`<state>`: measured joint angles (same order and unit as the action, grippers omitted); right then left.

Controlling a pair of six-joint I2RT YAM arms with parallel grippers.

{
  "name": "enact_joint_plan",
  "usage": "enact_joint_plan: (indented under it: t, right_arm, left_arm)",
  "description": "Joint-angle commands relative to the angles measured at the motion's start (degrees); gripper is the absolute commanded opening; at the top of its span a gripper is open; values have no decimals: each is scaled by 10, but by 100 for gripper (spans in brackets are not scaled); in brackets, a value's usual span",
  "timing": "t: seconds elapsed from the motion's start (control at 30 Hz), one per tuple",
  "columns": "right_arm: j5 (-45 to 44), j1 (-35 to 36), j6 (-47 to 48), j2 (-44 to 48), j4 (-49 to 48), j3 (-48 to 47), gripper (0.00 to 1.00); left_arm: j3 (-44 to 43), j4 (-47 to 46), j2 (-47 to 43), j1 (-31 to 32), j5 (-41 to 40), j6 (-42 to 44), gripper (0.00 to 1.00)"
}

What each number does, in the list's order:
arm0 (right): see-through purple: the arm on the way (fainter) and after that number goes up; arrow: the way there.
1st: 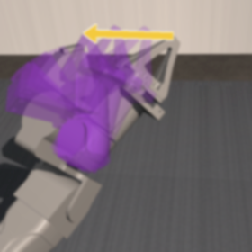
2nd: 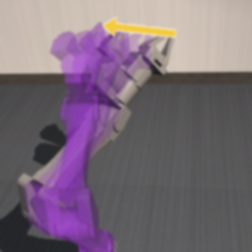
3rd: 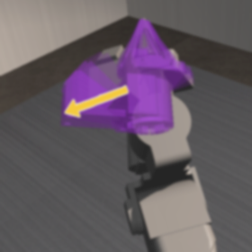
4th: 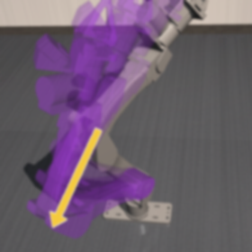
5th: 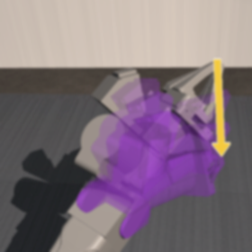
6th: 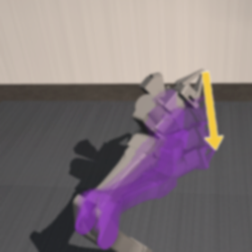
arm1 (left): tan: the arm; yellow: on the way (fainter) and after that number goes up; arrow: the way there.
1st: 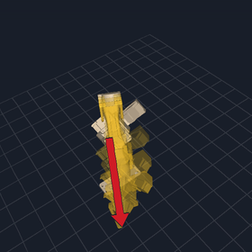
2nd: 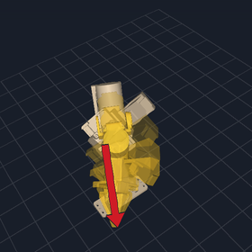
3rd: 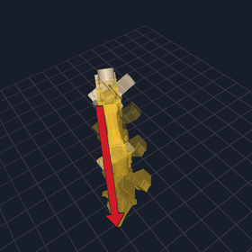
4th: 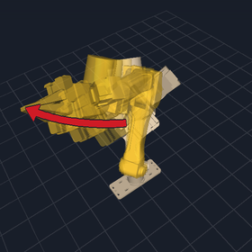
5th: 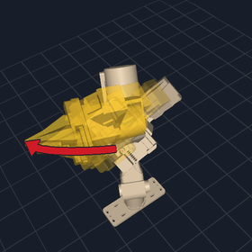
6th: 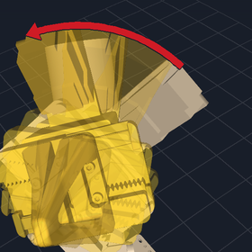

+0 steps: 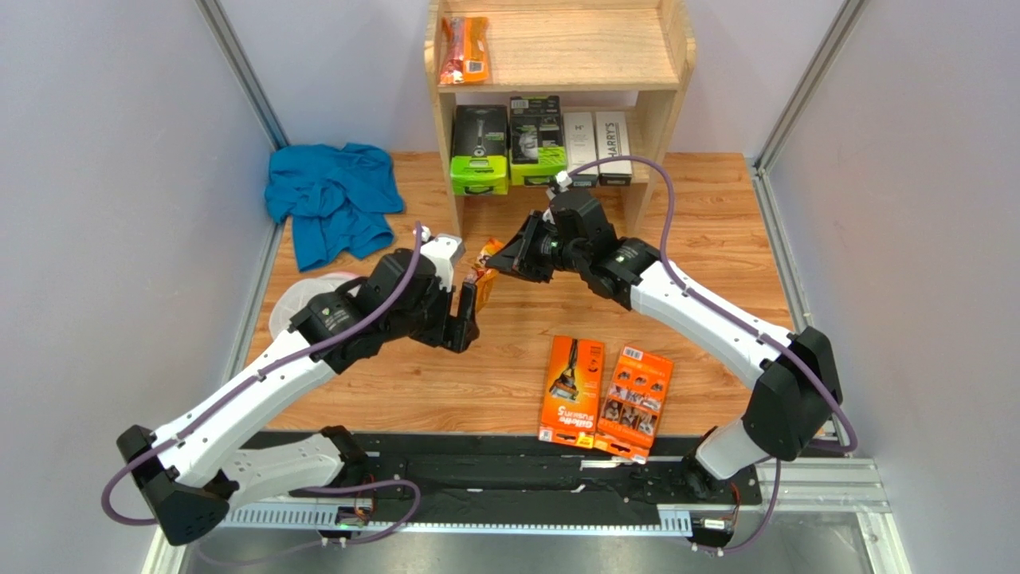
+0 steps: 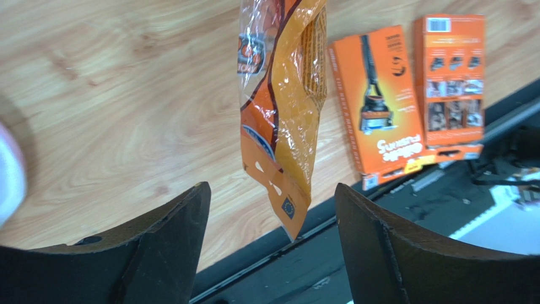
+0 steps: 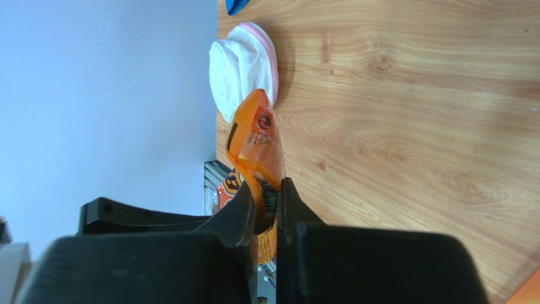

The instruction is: Place and organize the shaving razors onto the shelf

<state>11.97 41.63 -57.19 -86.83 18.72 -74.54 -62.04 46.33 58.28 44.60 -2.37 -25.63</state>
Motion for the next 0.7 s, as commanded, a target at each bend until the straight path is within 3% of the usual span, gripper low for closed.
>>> enact_joint_plan:
  t: [0.0, 0.2, 0.47, 0.57, 0.6, 0.67]
  right_arm:
    - [-8, 9, 1, -18, 23, -41, 0]
    - [-2, 13, 0, -26, 19, -46, 0]
    - [8, 15, 2, -28, 18, -53, 0]
    - [16, 15, 4, -29, 15, -54, 0]
    - [18, 16, 4, -30, 16, -51, 0]
    - [25, 15, 3, -30, 6, -46, 0]
  left_arm:
    - [-43, 25, 30, 30, -116, 24, 77]
    - [-75, 35, 81, 62, -145, 39, 62]
    - [-88, 50, 115, 80, -183, 41, 61]
    - [-92, 49, 121, 83, -185, 41, 48]
    - [-94, 49, 123, 84, -185, 41, 34]
    - [-100, 50, 126, 85, -183, 41, 18]
